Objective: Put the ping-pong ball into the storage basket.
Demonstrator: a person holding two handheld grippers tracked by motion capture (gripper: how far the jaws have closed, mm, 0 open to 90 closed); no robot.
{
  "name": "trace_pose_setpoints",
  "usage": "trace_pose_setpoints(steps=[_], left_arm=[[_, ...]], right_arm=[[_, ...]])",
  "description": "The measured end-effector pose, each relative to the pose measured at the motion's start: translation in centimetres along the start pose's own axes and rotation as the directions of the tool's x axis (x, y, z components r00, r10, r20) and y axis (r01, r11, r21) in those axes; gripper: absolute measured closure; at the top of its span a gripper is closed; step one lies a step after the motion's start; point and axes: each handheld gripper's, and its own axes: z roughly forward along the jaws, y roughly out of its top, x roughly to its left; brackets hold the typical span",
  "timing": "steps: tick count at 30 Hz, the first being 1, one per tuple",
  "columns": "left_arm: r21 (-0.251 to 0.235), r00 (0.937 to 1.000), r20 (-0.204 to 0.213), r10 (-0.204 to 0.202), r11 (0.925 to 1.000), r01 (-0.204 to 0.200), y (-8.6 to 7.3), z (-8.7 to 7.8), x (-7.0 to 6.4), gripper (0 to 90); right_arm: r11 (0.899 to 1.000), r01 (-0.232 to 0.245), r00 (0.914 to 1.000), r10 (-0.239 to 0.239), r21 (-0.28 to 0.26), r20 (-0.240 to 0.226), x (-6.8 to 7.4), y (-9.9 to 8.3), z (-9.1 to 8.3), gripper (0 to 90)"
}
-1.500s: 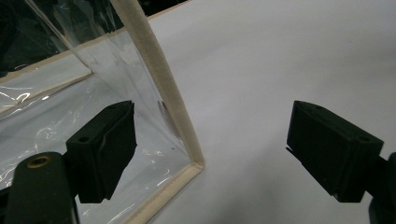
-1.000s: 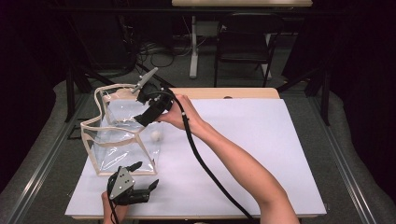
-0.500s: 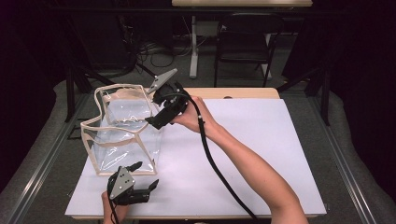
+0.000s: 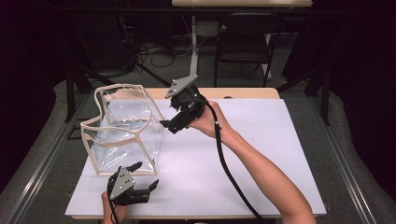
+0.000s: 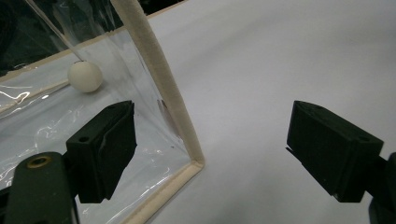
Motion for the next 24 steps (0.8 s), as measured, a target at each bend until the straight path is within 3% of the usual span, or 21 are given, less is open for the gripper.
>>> trace_pose_setpoints(steps=[7,24], left_arm=[[0.003,1.0,-0.006,0.0,1.0,0.0,0.0,0.0,0.0,16.1],[0.008,1.0,-0.005,0.004,1.0,-0.004,0.0,0.1,-0.1,16.1]], right_arm=[[1.0,-0.012,0.9997,0.012,-0.023,0.021,-0.3,-1.6,-1.4,2.1],[0.998,-0.054,0.9966,0.055,-0.019,0.061,-0.8,-6.2,-3.0,0.5]])
